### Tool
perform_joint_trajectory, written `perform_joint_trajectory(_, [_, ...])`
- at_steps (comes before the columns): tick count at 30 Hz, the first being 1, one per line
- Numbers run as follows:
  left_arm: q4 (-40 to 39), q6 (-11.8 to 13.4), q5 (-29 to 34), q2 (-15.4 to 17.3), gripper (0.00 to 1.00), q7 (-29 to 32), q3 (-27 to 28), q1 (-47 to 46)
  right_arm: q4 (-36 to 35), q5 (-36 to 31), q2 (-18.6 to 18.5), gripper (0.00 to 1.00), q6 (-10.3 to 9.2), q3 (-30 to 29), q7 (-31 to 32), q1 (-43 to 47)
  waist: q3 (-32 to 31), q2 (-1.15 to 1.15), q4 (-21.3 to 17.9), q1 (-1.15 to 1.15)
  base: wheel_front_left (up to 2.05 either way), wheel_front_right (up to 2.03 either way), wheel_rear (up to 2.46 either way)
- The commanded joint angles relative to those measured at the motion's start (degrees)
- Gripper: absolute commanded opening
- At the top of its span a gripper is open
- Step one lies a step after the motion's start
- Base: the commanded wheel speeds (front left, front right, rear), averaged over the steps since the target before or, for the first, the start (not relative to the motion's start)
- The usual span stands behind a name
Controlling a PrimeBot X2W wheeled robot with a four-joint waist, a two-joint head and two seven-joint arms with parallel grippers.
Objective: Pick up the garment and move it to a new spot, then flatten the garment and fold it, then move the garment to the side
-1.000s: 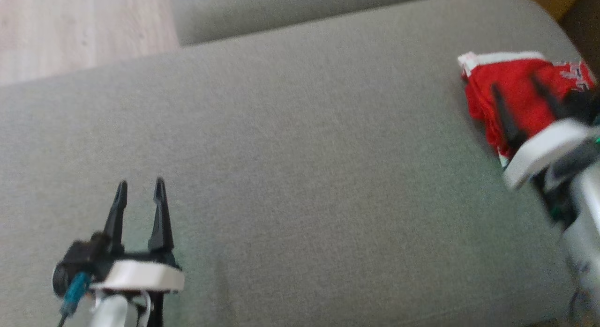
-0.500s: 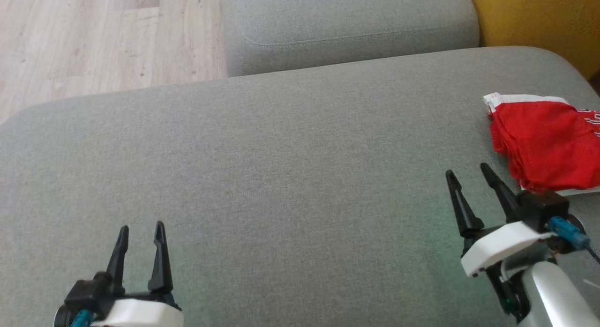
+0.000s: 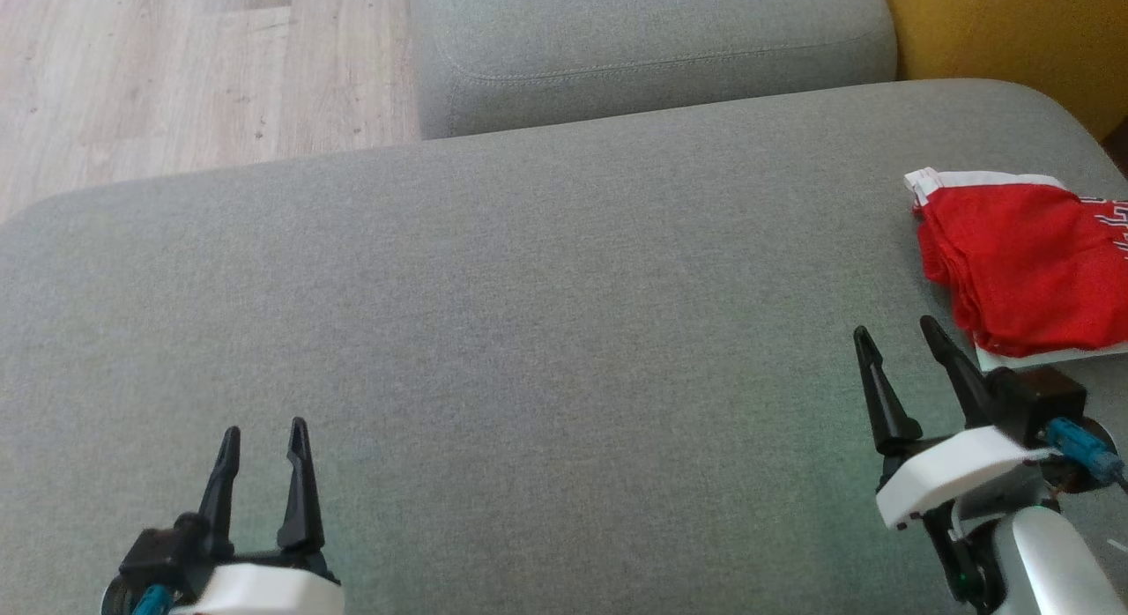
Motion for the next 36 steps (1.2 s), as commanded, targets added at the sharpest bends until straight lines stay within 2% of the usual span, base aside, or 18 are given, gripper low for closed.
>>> perform_joint_trajectory(1, [-1.8, -0.2, 0.3, 0.4, 1.00, -0.7, 2.1, -2.1, -2.5, -0.2, -0.3, 1.00, 0.39, 0.9, 0.0, -1.2, 0.0, 0.00, -0.1, 0.00, 0.00, 0.00, 0.00])
perform_joint_trajectory(8, [-1.6, -0.4, 0.1, 0.3, 1.00, -0.7, 2.0, -2.2, -2.6, -0.1, -0.3, 1.00, 0.39, 1.0, 0.4, -1.3, -0.2, 0.00, -0.4, 0.00, 0.00, 0.00, 0.00])
perform_joint_trajectory(9, [0.1, -0.5, 0.0, 0.0, 0.00, 0.0, 0.0, 0.0, -0.5, 0.0, 0.0, 0.00, 0.00, 0.0, 0.5, 0.0, -0.2, 0.00, -0.4, 0.00, 0.00, 0.00, 0.00])
perform_joint_trajectory(15, [4.8, -0.5, -0.4, -0.9, 0.00, 0.3, -0.4, 1.5, 4.6, 0.4, 0.4, 0.00, -0.05, 0.5, 0.6, 2.6, -0.2, 0.00, -0.4, 0.00, 0.00, 0.00, 0.00])
perform_joint_trajectory(36, [3.5, -1.0, -12.8, -1.4, 0.00, 3.8, 1.5, 0.0, 4.1, 13.8, 1.5, 0.00, 0.02, -1.6, 1.8, 1.8, -0.2, 0.00, 0.2, 0.00, 0.00, 0.00, 0.00])
